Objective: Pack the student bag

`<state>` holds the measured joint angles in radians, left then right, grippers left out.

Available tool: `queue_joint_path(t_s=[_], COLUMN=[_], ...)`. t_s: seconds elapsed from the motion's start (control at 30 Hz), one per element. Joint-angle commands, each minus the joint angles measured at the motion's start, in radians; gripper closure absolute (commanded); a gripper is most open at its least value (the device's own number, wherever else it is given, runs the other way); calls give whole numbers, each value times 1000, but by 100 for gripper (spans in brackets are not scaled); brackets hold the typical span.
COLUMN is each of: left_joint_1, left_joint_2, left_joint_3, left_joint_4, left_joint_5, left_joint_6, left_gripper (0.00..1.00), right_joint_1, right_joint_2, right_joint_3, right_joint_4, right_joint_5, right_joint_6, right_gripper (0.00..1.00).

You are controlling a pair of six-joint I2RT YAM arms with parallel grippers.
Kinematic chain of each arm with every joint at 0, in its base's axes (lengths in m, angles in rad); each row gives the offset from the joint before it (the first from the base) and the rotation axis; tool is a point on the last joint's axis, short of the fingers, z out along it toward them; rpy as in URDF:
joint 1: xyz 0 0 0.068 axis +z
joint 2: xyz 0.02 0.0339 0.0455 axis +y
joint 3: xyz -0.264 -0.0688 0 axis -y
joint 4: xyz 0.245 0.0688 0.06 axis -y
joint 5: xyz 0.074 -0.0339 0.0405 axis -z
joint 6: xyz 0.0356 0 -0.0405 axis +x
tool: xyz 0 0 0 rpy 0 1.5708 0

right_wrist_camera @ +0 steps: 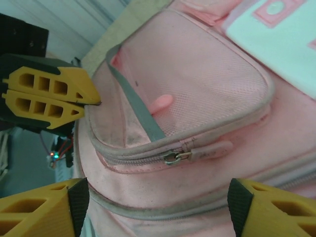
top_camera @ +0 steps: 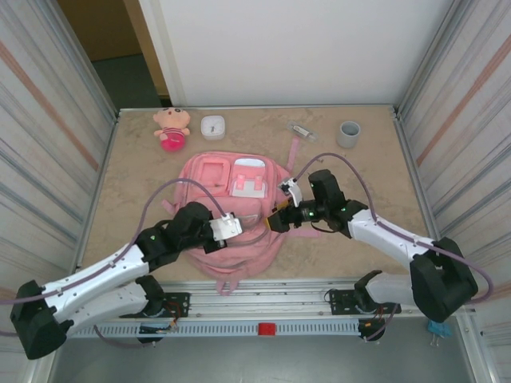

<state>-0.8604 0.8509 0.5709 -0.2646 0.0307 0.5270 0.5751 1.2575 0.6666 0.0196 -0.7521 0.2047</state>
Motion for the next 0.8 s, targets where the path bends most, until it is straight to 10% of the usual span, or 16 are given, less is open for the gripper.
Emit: queue_joint_path(t_s=[0.0, 0.37, 0.77], left_joint_1=[47, 71, 93], left_joint_2=[-72, -114, -120], left_joint_3=[-43, -69, -70], left_joint_4=[117, 147, 164], left_joint_5=[103, 150, 65], left_joint_6=[-59, -62, -79], left_gripper=[100, 100, 100], right_joint_1=[4, 8, 22], right_joint_2=[52, 218, 170], right_joint_3=[53, 142, 137], right_joint_4=[57, 110, -54], right_joint_5=[-91, -145, -273], right_joint_6=[-13, -17, -47], right_gripper=[23, 21, 44])
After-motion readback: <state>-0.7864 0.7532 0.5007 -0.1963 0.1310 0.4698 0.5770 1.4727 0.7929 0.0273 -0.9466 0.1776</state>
